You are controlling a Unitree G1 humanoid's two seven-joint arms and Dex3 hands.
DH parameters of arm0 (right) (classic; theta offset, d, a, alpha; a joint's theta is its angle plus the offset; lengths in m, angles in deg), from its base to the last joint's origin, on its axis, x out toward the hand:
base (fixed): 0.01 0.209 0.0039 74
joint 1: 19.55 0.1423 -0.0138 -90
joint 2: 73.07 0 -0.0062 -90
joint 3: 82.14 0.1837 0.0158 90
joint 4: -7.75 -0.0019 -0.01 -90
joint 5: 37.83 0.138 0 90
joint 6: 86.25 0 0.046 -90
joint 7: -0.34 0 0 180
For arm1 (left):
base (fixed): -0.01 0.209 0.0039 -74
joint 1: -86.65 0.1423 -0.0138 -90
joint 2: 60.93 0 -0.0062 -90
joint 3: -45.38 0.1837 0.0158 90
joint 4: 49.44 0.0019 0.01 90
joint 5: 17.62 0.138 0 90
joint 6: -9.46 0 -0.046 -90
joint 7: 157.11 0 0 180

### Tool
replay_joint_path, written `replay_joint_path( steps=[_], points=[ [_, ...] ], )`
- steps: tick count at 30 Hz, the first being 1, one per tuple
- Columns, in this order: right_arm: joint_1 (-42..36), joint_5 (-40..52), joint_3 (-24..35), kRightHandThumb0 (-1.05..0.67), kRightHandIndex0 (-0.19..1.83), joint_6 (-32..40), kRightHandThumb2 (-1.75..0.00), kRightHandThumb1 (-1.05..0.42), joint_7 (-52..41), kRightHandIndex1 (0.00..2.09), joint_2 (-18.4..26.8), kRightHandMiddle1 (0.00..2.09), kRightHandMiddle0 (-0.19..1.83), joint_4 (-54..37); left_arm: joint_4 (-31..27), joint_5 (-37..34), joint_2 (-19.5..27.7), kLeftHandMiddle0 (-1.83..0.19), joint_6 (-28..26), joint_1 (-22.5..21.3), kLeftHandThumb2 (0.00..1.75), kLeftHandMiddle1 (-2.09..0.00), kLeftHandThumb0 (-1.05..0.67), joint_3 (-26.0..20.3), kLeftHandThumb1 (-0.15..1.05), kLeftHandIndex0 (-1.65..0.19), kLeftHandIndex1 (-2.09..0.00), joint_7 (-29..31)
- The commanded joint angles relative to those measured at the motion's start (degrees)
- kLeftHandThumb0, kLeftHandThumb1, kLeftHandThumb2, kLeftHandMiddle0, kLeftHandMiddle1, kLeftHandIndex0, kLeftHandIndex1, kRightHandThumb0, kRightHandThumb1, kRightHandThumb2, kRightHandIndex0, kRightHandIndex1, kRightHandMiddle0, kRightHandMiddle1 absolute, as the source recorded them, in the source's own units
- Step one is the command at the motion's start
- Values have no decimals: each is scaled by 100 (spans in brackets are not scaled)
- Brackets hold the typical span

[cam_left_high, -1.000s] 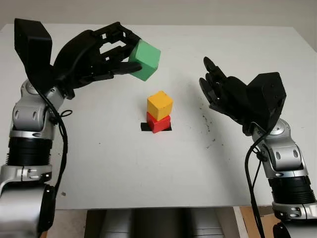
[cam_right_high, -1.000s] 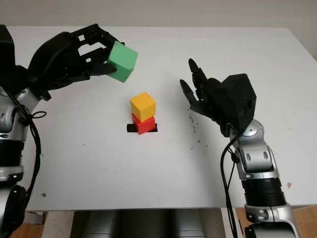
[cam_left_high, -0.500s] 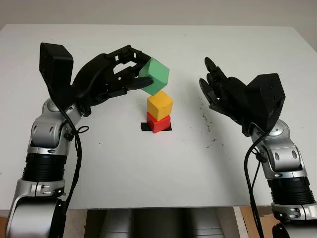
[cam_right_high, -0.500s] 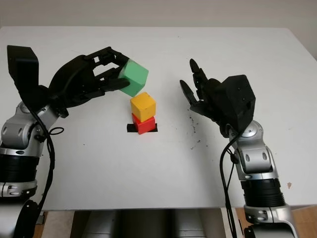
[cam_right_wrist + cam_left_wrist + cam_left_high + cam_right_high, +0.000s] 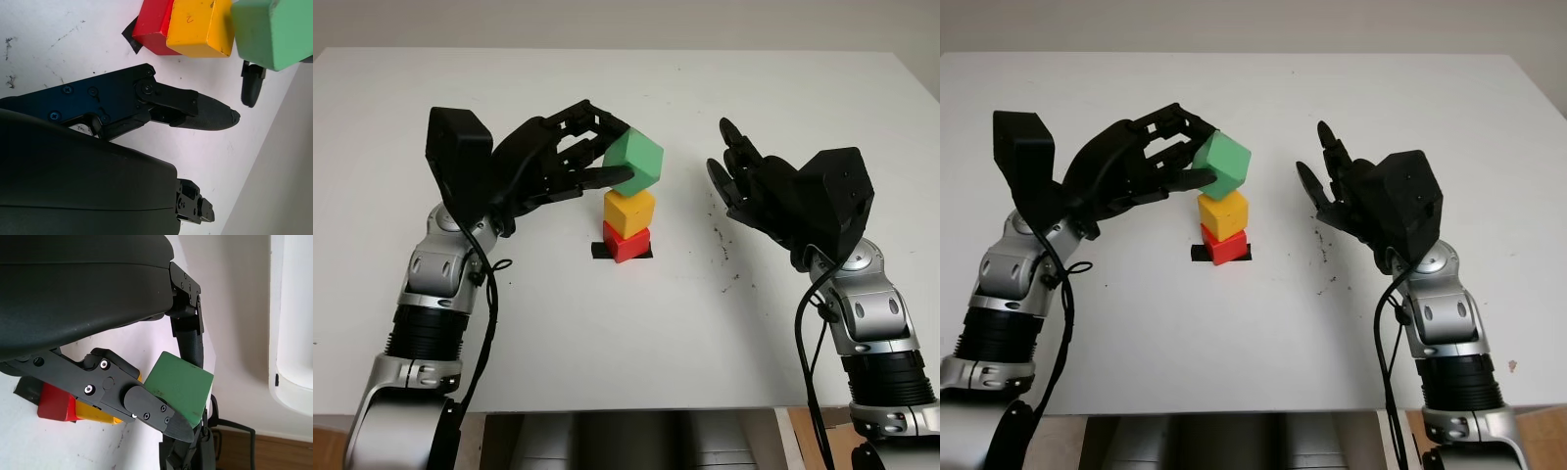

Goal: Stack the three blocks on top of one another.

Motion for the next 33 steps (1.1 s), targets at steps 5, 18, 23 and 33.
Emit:
replay_joint_path(
  steps=[5, 18, 23, 33],
  points=[
    [-80, 25, 30, -71, -19, -27, -63, -105, -7, 0, 0, 0, -19, -118, 59, 5, -90, -22, 69, -164, 5, -5, -44, -44, 95, -39, -151, -64],
    [-114, 90, 51, -71, -19, 36, -62, -105, 30, 0, -12, 0, -19, -177, 111, -109, -107, -21, -106, -155, 5, -5, -42, -116, 96, -36, -156, -20],
    [-103, 86, 40, -71, -19, 1, -63, -105, 7, 0, 5, 0, -19, -152, 80, -148, -111, -18, -257, -141, 5, -4, -42, -117, 96, -37, -154, -16],
    [-69, -6, -11, -71, -19, -8, -65, -105, -51, 0, 59, 0, -19, -159, 47, -171, -143, -15, -313, -109, 5, -4, -43, -90, 96, -38, -147, 28]
  ],
)
